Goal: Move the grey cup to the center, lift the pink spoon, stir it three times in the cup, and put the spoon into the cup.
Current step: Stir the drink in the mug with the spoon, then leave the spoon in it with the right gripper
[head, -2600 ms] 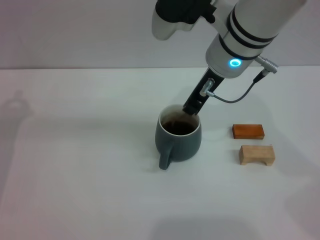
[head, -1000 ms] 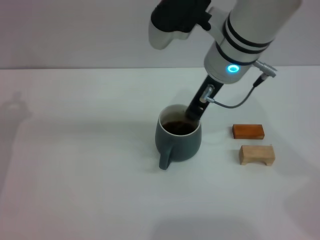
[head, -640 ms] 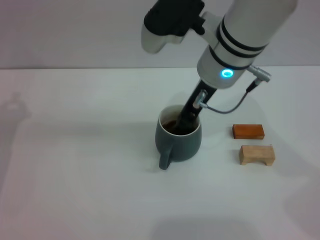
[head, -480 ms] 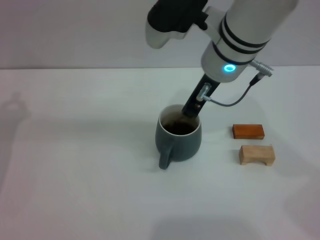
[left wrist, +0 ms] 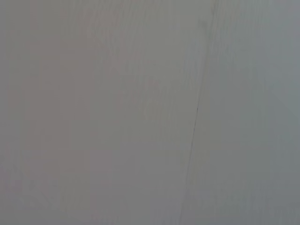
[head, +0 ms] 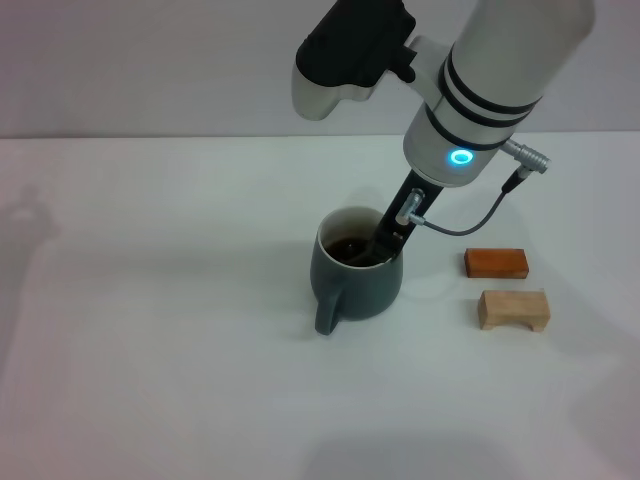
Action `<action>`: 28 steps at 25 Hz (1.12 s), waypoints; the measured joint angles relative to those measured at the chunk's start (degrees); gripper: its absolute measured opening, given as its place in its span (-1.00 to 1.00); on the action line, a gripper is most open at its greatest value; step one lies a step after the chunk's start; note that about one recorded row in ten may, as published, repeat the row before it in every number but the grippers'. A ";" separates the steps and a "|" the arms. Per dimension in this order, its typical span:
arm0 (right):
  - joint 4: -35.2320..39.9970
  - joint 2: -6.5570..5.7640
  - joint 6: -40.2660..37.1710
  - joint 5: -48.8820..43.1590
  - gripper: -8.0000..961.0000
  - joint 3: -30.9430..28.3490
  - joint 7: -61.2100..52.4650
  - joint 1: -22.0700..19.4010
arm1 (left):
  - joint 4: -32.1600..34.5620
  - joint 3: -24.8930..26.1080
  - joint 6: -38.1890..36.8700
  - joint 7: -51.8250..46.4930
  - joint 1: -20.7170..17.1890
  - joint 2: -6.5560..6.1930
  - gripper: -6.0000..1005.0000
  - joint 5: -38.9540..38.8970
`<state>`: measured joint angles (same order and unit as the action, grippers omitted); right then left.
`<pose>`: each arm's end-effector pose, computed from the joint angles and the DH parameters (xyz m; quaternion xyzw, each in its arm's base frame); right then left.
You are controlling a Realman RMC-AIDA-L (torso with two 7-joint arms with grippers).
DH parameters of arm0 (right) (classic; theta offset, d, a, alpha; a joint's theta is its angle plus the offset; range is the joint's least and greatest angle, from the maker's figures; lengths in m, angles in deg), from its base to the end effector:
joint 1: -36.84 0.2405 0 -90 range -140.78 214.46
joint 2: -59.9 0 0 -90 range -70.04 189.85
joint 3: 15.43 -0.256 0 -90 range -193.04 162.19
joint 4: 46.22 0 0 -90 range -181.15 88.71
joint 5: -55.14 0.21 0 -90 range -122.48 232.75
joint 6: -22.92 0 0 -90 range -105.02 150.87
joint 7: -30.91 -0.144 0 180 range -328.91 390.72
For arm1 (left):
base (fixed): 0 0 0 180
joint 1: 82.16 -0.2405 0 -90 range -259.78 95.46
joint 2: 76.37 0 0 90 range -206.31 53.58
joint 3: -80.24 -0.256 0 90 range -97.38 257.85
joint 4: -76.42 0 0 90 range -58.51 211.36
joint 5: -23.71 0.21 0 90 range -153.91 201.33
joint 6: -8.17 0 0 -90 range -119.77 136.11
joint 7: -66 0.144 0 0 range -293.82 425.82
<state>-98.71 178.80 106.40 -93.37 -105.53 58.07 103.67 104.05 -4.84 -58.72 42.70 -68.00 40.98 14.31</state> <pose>0.0579 0.4032 -0.0619 -0.9337 0.1865 -0.2613 0.1585 -0.3325 0.3279 0.0796 -0.5726 -0.2266 -0.4317 0.6591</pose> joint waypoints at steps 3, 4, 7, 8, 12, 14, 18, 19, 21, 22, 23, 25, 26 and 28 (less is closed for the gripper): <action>-0.06 0.01 -0.05 0.03 -0.69 0.01 -0.03 0.00 | 0.02 0.00 0.00 0.00 -0.06 -0.01 -0.99 0.00; -0.13 0.01 -0.16 0.04 -0.69 0.00 -0.05 0.00 | 0.02 0.00 0.00 0.00 -0.08 -0.01 -0.99 0.00; -0.28 0.00 -1.49 0.05 -0.69 -0.46 -1.17 0.21 | -0.01 -0.01 0.00 0.00 -0.11 -0.02 -0.99 0.00; -0.25 0.00 -1.60 0.04 -0.69 -0.48 -1.38 0.34 | -0.01 -0.01 0.00 0.00 -0.11 -0.02 -0.99 0.00; -0.19 0.01 -2.22 -0.20 -0.69 -0.18 -1.66 0.61 | 0.01 0.00 0.00 0.00 -0.20 -0.02 -0.99 0.00; -0.24 0.01 -2.36 -0.24 -0.69 -0.16 -1.70 0.62 | 0.07 0.00 0.00 0.00 -0.21 -0.02 -0.99 0.00; -0.39 0.01 -2.59 -0.35 -0.40 -0.07 -1.77 0.65 | 0.29 0.00 -0.04 0.00 -0.29 -0.02 -0.99 0.00; -0.39 0.01 -2.59 -0.35 -0.33 -0.07 -1.77 0.65 | 0.30 0.00 -0.05 0.00 -0.28 -0.02 -0.99 0.00; -0.41 0.00 -2.69 -0.44 -0.25 0.03 -1.77 0.66 | 0.33 0.00 -0.06 0.00 -0.28 -0.02 -0.99 0.00; -0.43 0.00 -3.06 -0.47 -0.23 0.06 -1.78 0.66 | 0.33 0.00 -0.07 0.00 -0.27 -0.02 -0.99 0.00; -0.43 0.00 -3.06 -0.47 -0.21 0.06 -1.78 0.66 | 0.33 0.00 -0.07 0.00 -0.27 -0.02 -0.99 0.00; -1.14 -0.05 -6.65 -0.53 -0.17 0.10 -1.75 -0.01 | 0.29 0.00 -0.08 0.00 -0.09 -0.02 -0.99 0.00; -1.14 -0.05 -6.65 -0.53 -0.16 0.10 -1.75 -0.01 | 0.29 0.00 -0.08 0.00 -0.09 -0.02 -0.99 0.00; -2.63 -0.08 -11.72 -0.60 -0.14 0.49 -1.56 -1.49 | 0.00 0.00 -0.02 0.01 0.11 -0.02 -0.99 0.00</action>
<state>-101.34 178.72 94.68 -93.97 -105.03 56.51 102.18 104.05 -4.84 -58.74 42.71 -67.89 40.96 14.31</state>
